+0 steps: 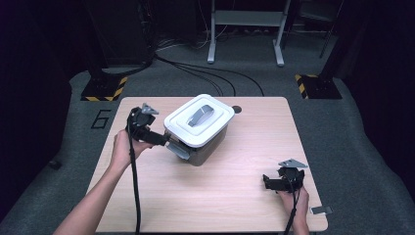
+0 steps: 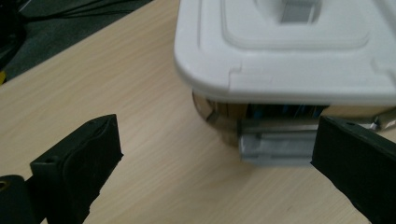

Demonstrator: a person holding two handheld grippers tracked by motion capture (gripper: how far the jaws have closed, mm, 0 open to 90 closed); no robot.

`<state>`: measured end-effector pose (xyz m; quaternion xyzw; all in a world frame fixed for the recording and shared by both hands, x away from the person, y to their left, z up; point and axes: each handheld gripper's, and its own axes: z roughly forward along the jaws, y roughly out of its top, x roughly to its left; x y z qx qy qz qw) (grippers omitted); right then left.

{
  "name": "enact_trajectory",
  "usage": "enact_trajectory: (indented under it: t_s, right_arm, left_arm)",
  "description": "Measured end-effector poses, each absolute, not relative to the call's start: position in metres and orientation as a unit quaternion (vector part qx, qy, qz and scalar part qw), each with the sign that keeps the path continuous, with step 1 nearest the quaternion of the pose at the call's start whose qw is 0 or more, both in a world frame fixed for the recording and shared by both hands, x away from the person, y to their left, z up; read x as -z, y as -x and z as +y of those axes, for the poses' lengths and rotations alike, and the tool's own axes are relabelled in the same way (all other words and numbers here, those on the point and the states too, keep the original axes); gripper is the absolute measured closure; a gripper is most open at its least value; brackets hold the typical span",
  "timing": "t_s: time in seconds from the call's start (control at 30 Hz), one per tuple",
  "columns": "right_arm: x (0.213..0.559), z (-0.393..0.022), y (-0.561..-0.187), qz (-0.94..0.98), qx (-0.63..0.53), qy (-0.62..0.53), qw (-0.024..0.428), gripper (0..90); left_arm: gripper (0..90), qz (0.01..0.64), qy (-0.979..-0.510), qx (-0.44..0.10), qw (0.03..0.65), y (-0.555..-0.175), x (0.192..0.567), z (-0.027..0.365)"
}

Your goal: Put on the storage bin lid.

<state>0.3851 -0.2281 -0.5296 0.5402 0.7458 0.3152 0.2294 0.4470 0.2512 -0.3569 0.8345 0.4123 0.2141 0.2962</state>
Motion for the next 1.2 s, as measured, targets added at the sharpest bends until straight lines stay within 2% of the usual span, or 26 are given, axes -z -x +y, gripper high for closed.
enact_trajectory:
  t_s: [0.33, 0.73, 0.8, 1.0, 1.2]
  right_arm:
    - [0.530, -0.228, -0.385, 0.746, -0.315, -0.540, 0.229, 0.0]
    - [0.530, -0.228, -0.385, 0.746, -0.315, -0.539, 0.230, 0.0]
    - [0.530, -0.228, -0.385, 0.746, -0.315, -0.539, 0.230, 0.0]
    - [0.530, -0.227, -0.386, 0.744, -0.317, -0.543, 0.228, 0.0]
    - [0.530, -0.226, -0.387, 0.745, -0.315, -0.541, 0.228, 0.0]
  left_arm:
    - [0.1, 0.455, -0.824, -0.198, 0.274, -0.409, 0.434, 0.294]
    - [0.0, 0.480, -0.819, -0.193, 0.249, -0.384, 0.508, 0.305]
    - [0.0, 0.477, -0.819, -0.197, 0.252, -0.381, 0.516, 0.306]
    - [0.0, 0.493, -0.778, -0.203, 0.332, -0.374, 0.532, 0.317]
    - [0.0, 0.490, -0.781, -0.205, 0.329, -0.372, 0.531, 0.318]
